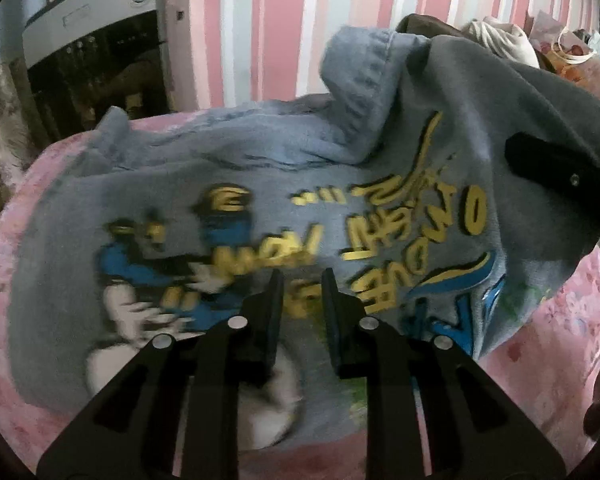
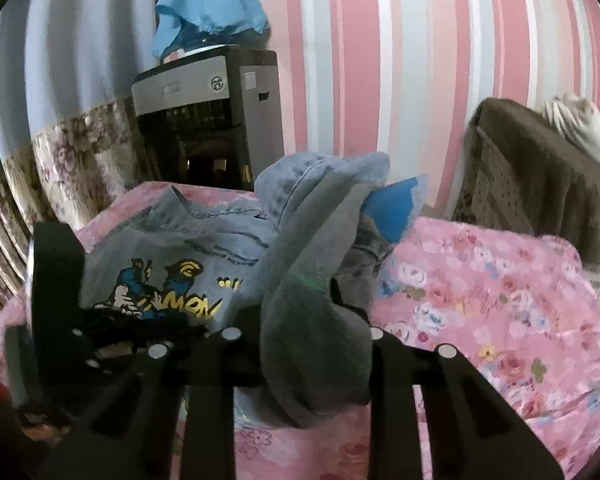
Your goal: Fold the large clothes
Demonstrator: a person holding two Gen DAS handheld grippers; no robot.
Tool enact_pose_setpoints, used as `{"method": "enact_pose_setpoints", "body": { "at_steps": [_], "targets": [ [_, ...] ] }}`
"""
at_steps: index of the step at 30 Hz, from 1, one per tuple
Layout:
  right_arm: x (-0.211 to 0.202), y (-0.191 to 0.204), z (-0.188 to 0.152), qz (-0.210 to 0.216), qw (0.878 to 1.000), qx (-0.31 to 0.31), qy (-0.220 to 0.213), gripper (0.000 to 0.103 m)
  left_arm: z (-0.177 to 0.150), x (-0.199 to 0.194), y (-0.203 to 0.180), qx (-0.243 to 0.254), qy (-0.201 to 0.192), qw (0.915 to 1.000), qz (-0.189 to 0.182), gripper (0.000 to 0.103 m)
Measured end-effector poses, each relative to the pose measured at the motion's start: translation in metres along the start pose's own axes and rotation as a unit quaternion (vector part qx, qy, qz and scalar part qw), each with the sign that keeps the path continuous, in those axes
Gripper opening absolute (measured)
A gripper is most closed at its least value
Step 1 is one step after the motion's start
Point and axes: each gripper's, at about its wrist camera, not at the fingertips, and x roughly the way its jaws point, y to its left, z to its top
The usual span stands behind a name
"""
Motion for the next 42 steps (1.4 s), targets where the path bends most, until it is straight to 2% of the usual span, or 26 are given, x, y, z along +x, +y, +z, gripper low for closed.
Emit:
{"method": "enact_pose_setpoints", "body": {
  "at_steps": [3, 4, 6, 10, 15, 22, 26, 31, 34, 36, 38, 41, 42],
  "targets": [
    [-0.002, 0.015, 0.007, -0.012, 1.000, -0.012, 0.001, 0.023, 0.002, -0.028, 0.027, 0.002, -0.017, 0.9998, 0.002, 0.022],
    [-0.003, 0.020, 0.009, -0.013, 1.000, -0.013, 0.001, 0.023, 0.002, -0.039, 0.039, 0.006, -0.027, 0.9996, 0.010, 0.025],
    [-0.003, 0.034, 0.015, -0.010, 1.000, -0.021, -0.001, 0.022, 0.003, -0.056, 0.065, 0.012, -0.040, 0.9987, 0.029, 0.038],
    [0.000, 0.078, 0.029, 0.006, 0.999, -0.053, -0.005, 0.020, 0.000, -0.076, 0.118, 0.021, -0.061, 0.9946, 0.082, 0.040],
    [0.016, 0.149, 0.037, 0.034, 0.994, -0.108, 0.001, 0.018, -0.015, -0.078, 0.174, -0.021, -0.046, 0.9960, 0.074, 0.040],
    [0.043, 0.216, 0.035, 0.063, 0.987, -0.141, 0.031, 0.015, -0.037, -0.081, 0.208, -0.041, -0.040, 0.9952, 0.079, 0.040],
    [0.078, 0.242, -0.002, 0.031, 0.971, -0.221, 0.089, 0.016, -0.039, -0.078, 0.207, -0.027, -0.034, 0.9956, 0.083, 0.041],
    [0.077, 0.240, -0.013, 0.033, 0.970, -0.229, 0.080, 0.018, -0.044, -0.076, 0.206, -0.020, -0.029, 0.9954, 0.089, 0.056],
    [0.070, 0.238, -0.010, 0.045, 0.972, -0.221, 0.070, 0.027, -0.045, -0.078, 0.205, -0.020, -0.030, 0.9950, 0.093, 0.063],
    [0.058, 0.231, -0.004, 0.058, 0.975, -0.204, 0.062, 0.043, -0.046, -0.080, 0.206, -0.024, -0.031, 0.9949, 0.093, 0.072],
    [0.039, 0.226, 0.000, 0.066, 0.978, -0.193, 0.047, 0.054, -0.046, -0.082, 0.207, -0.026, -0.032, 0.9948, 0.094, 0.074],
    [0.003, 0.208, 0.008, 0.087, 0.982, -0.167, 0.025, 0.057, -0.046, -0.085, 0.204, -0.022, -0.032, 0.9948, 0.094, 0.076],
    [-0.004, 0.205, 0.010, 0.094, 0.982, -0.160, 0.022, 0.061, -0.046, -0.085, 0.203, -0.022, -0.033, 0.9947, 0.095, 0.078]
  ]
}}
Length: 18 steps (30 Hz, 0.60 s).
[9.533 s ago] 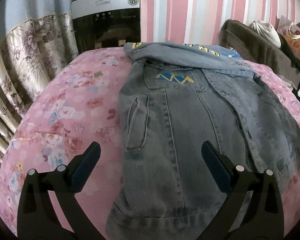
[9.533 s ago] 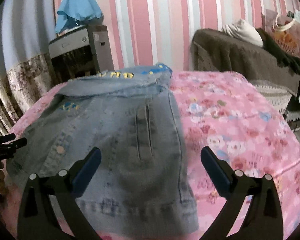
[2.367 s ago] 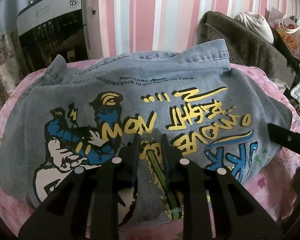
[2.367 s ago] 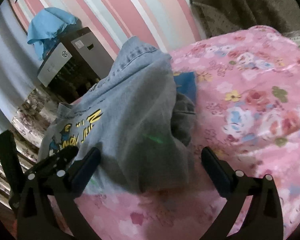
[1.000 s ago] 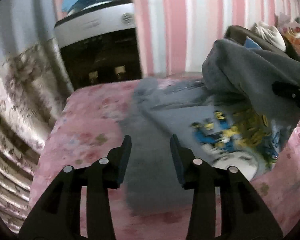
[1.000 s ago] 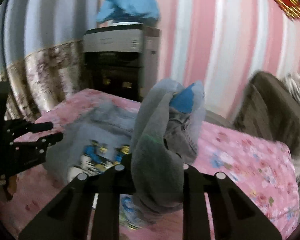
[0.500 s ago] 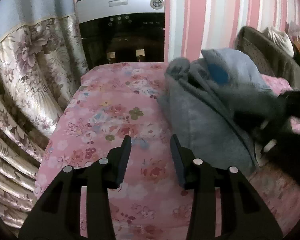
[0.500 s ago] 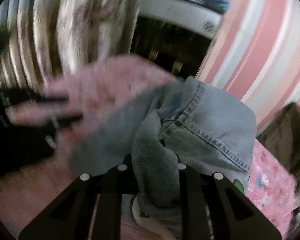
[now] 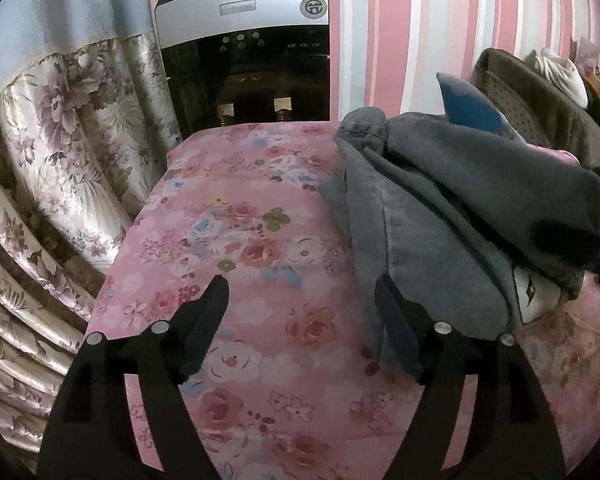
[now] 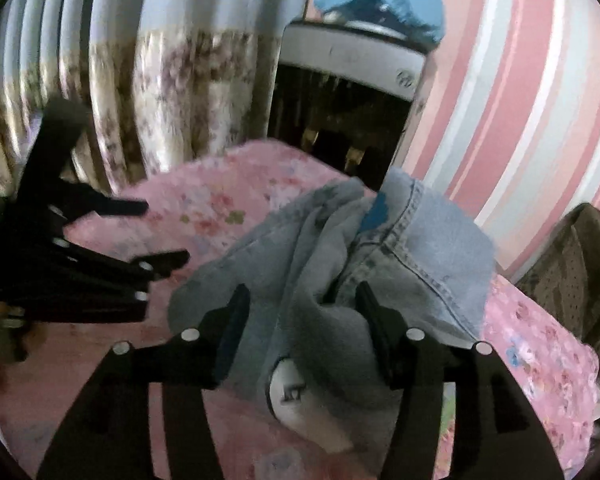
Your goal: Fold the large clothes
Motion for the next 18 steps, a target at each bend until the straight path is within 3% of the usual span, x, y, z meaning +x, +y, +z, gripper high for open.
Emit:
{"method": "enact_pose_setpoints", "body": {
  "at_steps": [6, 12, 18],
  "targets": [
    [-0.038, -0.037, -0.019, -0.027, 0.999, 0.027, -0.008, 0.064, 0.005, -0.005, -0.014, 0.009, -0.007, 0.9999, -0.003, 0.082],
    [-0.040, -0.099, -0.054, -0.071, 0.992, 0.103, 0.003, 0.064, 0.011, -0.016, -0.029, 0.014, -0.019, 0.9996, -0.015, 0.085],
    [-0.029, -0.141, -0.082, -0.068, 0.982, 0.177, 0.010, 0.064, 0.026, -0.035, -0.042, 0.011, -0.040, 0.9985, -0.037, 0.086]
  ]
}}
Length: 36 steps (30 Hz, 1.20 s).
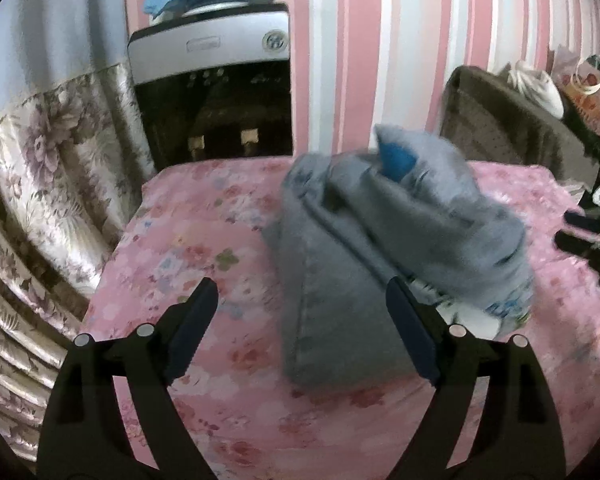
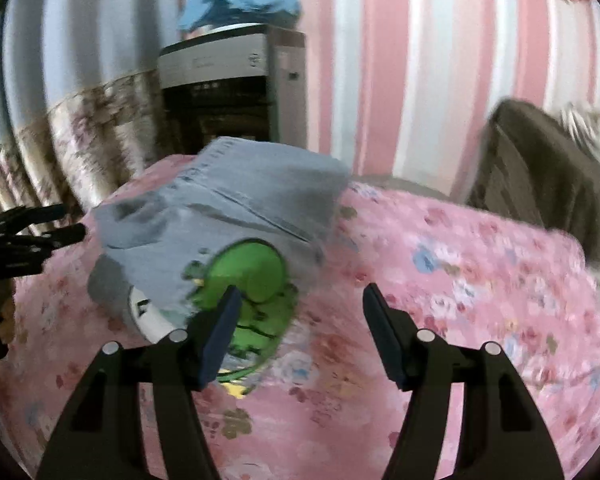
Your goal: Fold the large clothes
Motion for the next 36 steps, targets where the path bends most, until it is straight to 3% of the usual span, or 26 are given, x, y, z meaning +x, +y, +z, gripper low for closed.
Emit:
{"method": "enact_pose_setpoints", "body": {
  "at_steps": [7, 10, 13, 16, 17, 18, 19, 21, 24, 27, 31, 36],
  "targets": [
    [0.013, -0.009, -0.007, 0.007, 1.000, 0.015, 0.010, 0.064, 0.037, -0.012, -0.017, -0.009, -0.019, 0.9992, -0.035, 0.095],
    [0.017, -0.011, -0.008, 0.011, 1.000, 0.021, 0.010, 0.064, 0.050, 0.004, -0.034, 0.006, 0.007, 0.9985, -0.054, 0.096],
    [0.022, -0.012, -0.010, 0.014, 0.999, 0.023, 0.017, 0.064, 0.049, 0.035, -0.050, 0.025, 0.057, 0.9962, -0.061, 0.094],
    [0.030, -0.013, -0.013, 0.019, 0.999, 0.023, 0.027, 0.064, 0.036, 0.058, -0.048, 0.014, 0.098, 0.9915, -0.085, 0.079],
    [0.033, -0.012, -0.015, 0.022, 0.999, 0.024, 0.031, 0.064, 0.032, 0.064, -0.047, 0.011, 0.109, 0.9895, -0.094, 0.065],
    [0.039, -0.012, -0.016, 0.026, 0.999, 0.025, 0.035, 0.064, 0.025, 0.072, -0.046, 0.011, 0.127, 0.9858, -0.110, 0.039],
    [0.044, -0.010, -0.017, 0.027, 0.999, 0.023, 0.039, 0.064, 0.020, 0.079, -0.048, 0.016, 0.138, 0.9834, -0.116, 0.027],
    [0.050, -0.007, -0.017, 0.030, 0.999, 0.020, 0.038, 0.064, 0.011, 0.084, -0.057, 0.046, 0.136, 0.9843, -0.102, 0.015],
    [0.054, -0.009, -0.016, 0.039, 0.998, 0.033, 0.031, 0.064, 0.007, 0.077, -0.071, 0.082, 0.117, 0.9863, -0.082, 0.006],
    [0.058, -0.014, -0.015, 0.058, 0.996, 0.054, 0.038, 0.064, 0.009, 0.071, -0.072, 0.090, 0.096, 0.9879, -0.082, 0.003],
    [0.058, -0.012, -0.015, 0.059, 0.996, 0.049, 0.036, 0.064, 0.018, 0.050, -0.071, 0.106, 0.055, 0.9900, -0.075, 0.002],
    [0.047, 0.010, -0.007, 0.049, 0.999, 0.016, 0.019, 0.064, 0.021, 0.028, -0.055, 0.112, 0.043, 0.9915, -0.049, 0.002]
  ]
}}
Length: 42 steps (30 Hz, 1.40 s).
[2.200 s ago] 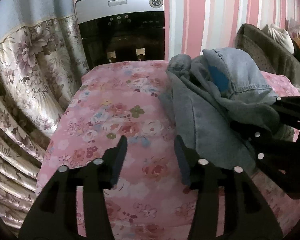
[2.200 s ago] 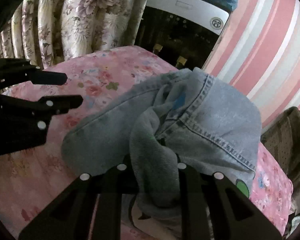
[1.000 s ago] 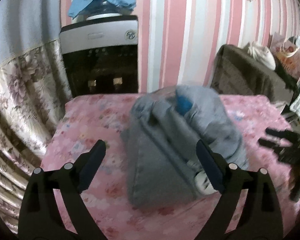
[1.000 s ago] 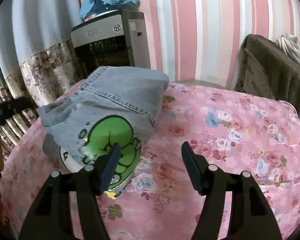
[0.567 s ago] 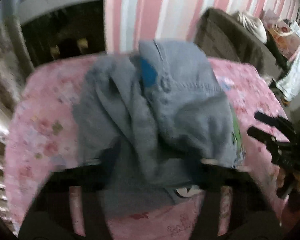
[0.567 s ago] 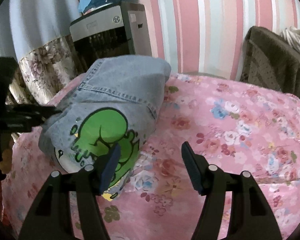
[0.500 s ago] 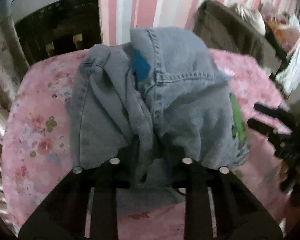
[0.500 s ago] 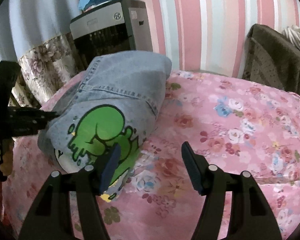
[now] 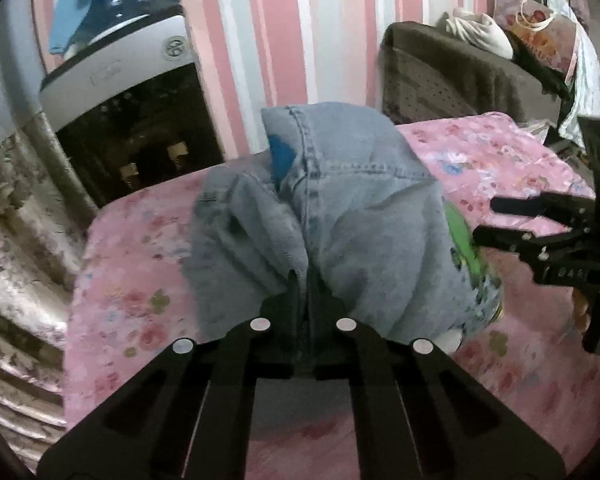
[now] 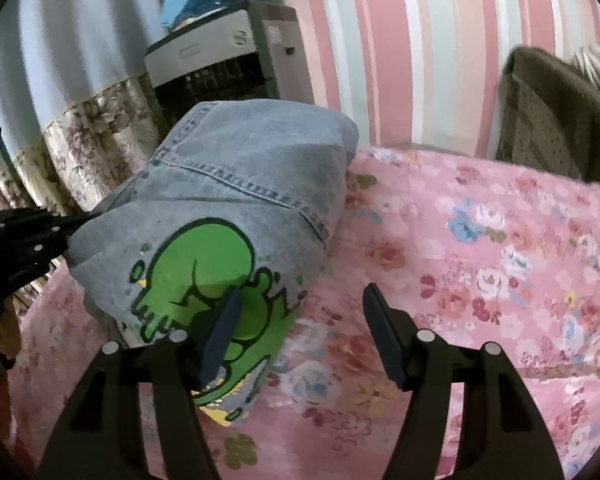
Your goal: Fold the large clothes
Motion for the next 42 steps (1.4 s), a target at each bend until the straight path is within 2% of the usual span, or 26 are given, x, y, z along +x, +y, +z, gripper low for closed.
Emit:
{"method": "enact_pose_setpoints", "body": {
  "at_steps": [2, 4, 7, 10, 11, 12, 13, 16, 18, 23, 28, 33, 34, 35, 36, 37, 39, 40, 42],
  "targets": [
    [-0.004, 0.012, 0.004, -0.004, 1.000, -0.016, -0.008, 0.064, -0.008, -0.009, 0.008, -0.002, -0.004, 0.9999, 0.017, 0.002],
    [-0.006, 0.025, 0.009, 0.006, 1.000, -0.019, -0.014, 0.064, -0.018, -0.014, 0.023, -0.022, 0.004, 0.9998, 0.004, 0.003],
    [0.000, 0.036, 0.013, 0.009, 1.000, -0.019, -0.003, 0.064, -0.034, 0.001, 0.035, -0.045, 0.030, 0.9985, -0.001, 0.003],
    [0.002, 0.041, 0.014, 0.001, 1.000, -0.020, 0.003, 0.064, -0.045, 0.008, 0.030, -0.042, 0.032, 0.9986, 0.005, 0.003],
    [0.002, 0.039, 0.013, 0.002, 1.000, -0.017, 0.006, 0.072, -0.046, 0.006, 0.031, -0.044, 0.027, 0.9987, 0.008, 0.003],
    [0.004, 0.036, 0.012, -0.001, 1.000, -0.008, 0.017, 0.086, -0.047, 0.005, 0.033, -0.048, 0.024, 0.9985, 0.007, 0.003],
    [0.007, 0.032, 0.012, 0.003, 1.000, 0.003, 0.028, 0.090, -0.047, 0.005, 0.037, -0.056, 0.023, 0.9982, 0.002, 0.004],
    [0.012, 0.022, 0.009, 0.050, 0.997, 0.042, 0.037, 0.090, -0.053, 0.006, 0.047, -0.075, 0.027, 0.9968, -0.010, 0.004],
    [0.012, 0.028, 0.006, 0.079, 0.996, 0.037, 0.031, 0.090, -0.059, 0.005, 0.048, -0.081, 0.028, 0.9962, -0.011, 0.004],
    [0.023, 0.041, -0.001, 0.068, 0.997, 0.010, 0.038, 0.091, -0.075, 0.023, 0.057, -0.110, 0.055, 0.9918, -0.034, 0.004],
    [0.029, 0.033, -0.011, 0.077, 0.996, 0.032, 0.036, 0.093, -0.076, 0.039, 0.055, -0.109, 0.056, 0.9917, -0.038, 0.008],
    [0.030, 0.040, -0.017, 0.066, 0.997, 0.010, 0.028, 0.093, -0.078, 0.042, 0.054, -0.092, 0.049, 0.9939, -0.035, 0.014],
    [0.031, 0.040, -0.016, 0.065, 0.997, 0.008, 0.029, 0.093, -0.078, 0.042, 0.055, -0.097, 0.046, 0.9936, -0.036, 0.017],
    [0.032, 0.040, -0.017, 0.064, 0.997, 0.007, 0.030, 0.093, -0.080, 0.042, 0.058, -0.103, 0.044, 0.9935, -0.020, 0.050],
    [0.033, 0.039, -0.017, 0.063, 0.997, 0.006, 0.032, 0.093, -0.084, 0.043, 0.065, -0.120, 0.040, 0.9911, 0.040, 0.089],
    [0.033, 0.039, -0.018, 0.066, 0.997, 0.006, 0.031, 0.093, -0.087, 0.046, 0.073, -0.139, 0.040, 0.9880, 0.053, 0.099],
    [0.032, 0.039, -0.019, 0.066, 0.997, 0.002, 0.029, 0.093, -0.095, 0.053, 0.097, -0.207, 0.054, 0.9769, -0.011, 0.100],
    [0.032, 0.039, -0.019, 0.066, 0.997, 0.001, 0.028, 0.093, -0.095, 0.054, 0.101, -0.218, 0.054, 0.9740, -0.025, 0.100],
    [0.033, 0.038, -0.019, 0.068, 0.997, 0.003, 0.028, 0.093, -0.091, 0.052, 0.096, -0.201, 0.047, 0.9785, -0.013, 0.100]
  ]
}}
